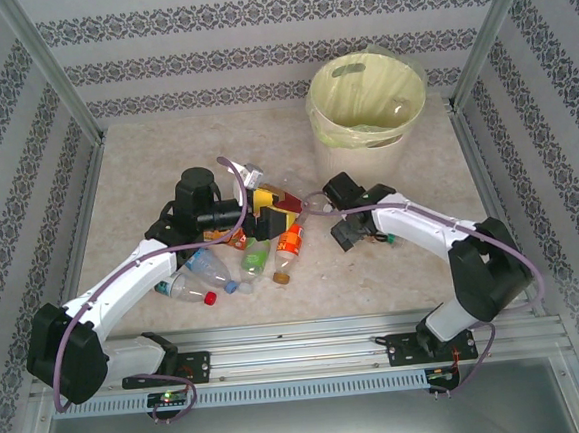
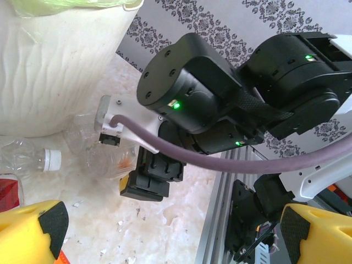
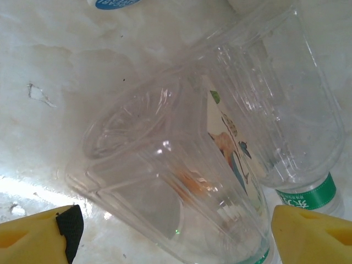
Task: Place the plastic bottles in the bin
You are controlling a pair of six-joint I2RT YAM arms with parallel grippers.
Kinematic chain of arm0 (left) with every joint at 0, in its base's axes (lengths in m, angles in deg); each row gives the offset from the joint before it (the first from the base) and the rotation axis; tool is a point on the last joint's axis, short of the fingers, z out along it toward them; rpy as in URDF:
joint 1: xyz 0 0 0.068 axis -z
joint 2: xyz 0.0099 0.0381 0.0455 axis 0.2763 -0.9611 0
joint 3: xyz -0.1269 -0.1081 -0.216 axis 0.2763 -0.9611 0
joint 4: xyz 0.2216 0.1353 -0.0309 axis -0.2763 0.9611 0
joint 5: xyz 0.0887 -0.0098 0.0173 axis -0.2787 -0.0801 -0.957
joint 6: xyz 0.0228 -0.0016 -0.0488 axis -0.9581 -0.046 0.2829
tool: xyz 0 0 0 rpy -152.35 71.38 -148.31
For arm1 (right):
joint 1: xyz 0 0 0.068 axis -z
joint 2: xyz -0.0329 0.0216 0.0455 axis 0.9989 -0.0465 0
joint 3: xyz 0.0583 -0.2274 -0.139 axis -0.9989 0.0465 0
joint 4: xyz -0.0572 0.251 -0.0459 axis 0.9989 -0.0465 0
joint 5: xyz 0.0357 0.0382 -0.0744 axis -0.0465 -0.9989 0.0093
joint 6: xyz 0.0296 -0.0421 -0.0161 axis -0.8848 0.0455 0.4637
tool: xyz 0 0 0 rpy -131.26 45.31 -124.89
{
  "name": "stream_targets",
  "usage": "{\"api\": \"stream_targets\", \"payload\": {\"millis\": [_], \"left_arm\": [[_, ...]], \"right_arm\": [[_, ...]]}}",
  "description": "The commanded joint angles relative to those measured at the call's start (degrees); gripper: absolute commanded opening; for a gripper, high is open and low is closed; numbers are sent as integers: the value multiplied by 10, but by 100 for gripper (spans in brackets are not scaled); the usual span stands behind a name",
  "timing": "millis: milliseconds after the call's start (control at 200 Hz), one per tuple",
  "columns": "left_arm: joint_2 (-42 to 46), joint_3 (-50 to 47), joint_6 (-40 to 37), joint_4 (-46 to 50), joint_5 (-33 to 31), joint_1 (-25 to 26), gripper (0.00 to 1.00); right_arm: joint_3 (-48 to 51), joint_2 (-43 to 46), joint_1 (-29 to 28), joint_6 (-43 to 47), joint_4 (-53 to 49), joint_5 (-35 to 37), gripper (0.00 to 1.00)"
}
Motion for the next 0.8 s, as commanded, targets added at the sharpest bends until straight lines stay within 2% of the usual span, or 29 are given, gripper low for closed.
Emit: {"api": "stream_targets", "payload": {"millis": [0, 325, 595, 794], "left_arm": [[-2, 7, -7, -5, 5, -1, 100], [-4, 3, 1, -17, 10, 0, 100], [-4, 4, -1, -16, 9, -1, 100], [-3, 4, -2, -15, 9, -1, 100]], "right_arm": [[-16, -22, -7, 20, 3, 24, 88], [-29, -66, -12, 29, 15, 43, 82], [-24, -57, -19, 25, 21, 48, 67], [-18, -52, -23, 17, 25, 43, 65]]}}
